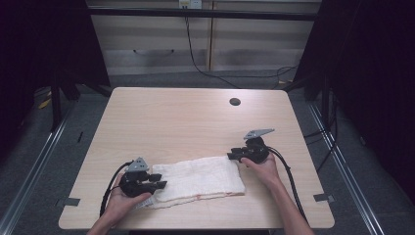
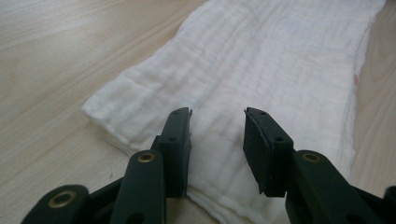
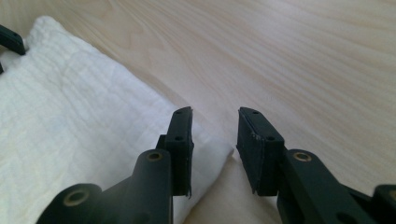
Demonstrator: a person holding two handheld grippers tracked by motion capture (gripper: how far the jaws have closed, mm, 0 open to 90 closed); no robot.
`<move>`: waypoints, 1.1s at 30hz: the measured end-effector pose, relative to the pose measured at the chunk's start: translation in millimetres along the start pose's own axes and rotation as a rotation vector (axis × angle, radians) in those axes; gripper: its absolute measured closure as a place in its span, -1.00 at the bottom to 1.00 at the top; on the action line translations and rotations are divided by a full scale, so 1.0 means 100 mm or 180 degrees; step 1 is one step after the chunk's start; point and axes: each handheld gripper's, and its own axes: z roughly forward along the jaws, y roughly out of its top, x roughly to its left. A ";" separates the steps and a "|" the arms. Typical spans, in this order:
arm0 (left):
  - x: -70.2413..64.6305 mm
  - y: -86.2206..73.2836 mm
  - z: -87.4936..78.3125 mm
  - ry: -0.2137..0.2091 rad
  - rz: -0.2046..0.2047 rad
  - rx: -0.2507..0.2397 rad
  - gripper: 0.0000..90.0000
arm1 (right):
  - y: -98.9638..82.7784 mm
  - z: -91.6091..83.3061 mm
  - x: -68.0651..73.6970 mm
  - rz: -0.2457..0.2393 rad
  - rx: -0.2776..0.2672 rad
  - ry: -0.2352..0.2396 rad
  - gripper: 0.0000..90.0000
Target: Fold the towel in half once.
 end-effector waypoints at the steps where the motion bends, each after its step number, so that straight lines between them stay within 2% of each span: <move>1: 0.00 0.00 0.00 -0.0007 0.0005 0.0001 0.36 | -0.01 0.01 0.00 -0.0009 0.0014 0.0008 0.44; 2: 0.00 0.00 0.00 -0.0003 0.0005 0.0001 0.36 | -0.02 0.03 0.00 -0.0031 0.0028 0.0041 0.43; 7: 0.02 0.00 0.00 -0.0018 -0.0026 -0.0023 0.36 | -0.02 0.08 0.03 -0.0141 0.0018 -0.0047 0.43; 8: 0.03 0.00 0.00 -0.0014 -0.0033 -0.0024 0.36 | -0.03 0.08 0.04 -0.0138 0.0022 -0.0055 0.53; 10: 0.03 -0.01 0.00 0.0002 -0.0038 -0.0030 0.36 | -0.03 0.09 0.07 -0.0247 0.0045 -0.0062 0.71; 12: 0.04 -0.01 -0.01 0.0012 -0.0037 -0.0037 0.35 | -0.03 0.09 0.09 -0.0281 0.0073 -0.0022 0.89; 16: 0.04 -0.02 -0.01 0.0012 -0.0012 -0.0042 0.35 | -0.05 0.04 0.08 -0.0239 0.0096 -0.0045 0.96; 18: 0.05 -0.02 -0.01 0.0001 -0.0017 -0.0054 0.34 | -0.09 -0.01 0.06 -0.0170 0.0084 -0.0028 0.96; 22: 0.07 0.04 0.05 -0.0095 -0.0183 -0.0053 0.31 | -0.17 -0.16 0.06 -0.0089 0.0048 -0.0041 0.97; 24: 0.05 0.11 0.09 -0.0051 -0.0102 0.0032 0.32 | -0.18 -0.21 0.07 -0.0066 0.0031 -0.0063 0.97; 26: 0.03 0.17 0.15 -0.0081 -0.0116 0.0069 0.30 | -0.19 -0.26 0.07 -0.0042 0.0042 -0.0100 0.97; 27: 0.02 0.20 0.16 -0.0073 -0.0061 0.0025 0.30 | -0.20 -0.27 0.06 -0.0054 0.0044 -0.0106 0.97; 29: 0.02 0.31 0.16 -0.0177 -0.0058 -0.0038 0.30 | -0.24 -0.32 0.04 -0.0040 0.0056 -0.0111 0.97; 31: 0.06 0.40 0.16 -0.0163 -0.0064 -0.0127 0.30 | -0.27 -0.35 0.02 -0.0012 0.0058 -0.0122 0.97; 33: 0.15 0.46 0.16 -0.0109 -0.0090 -0.0174 0.30 | -0.30 -0.39 0.01 0.0022 0.0041 -0.0142 0.97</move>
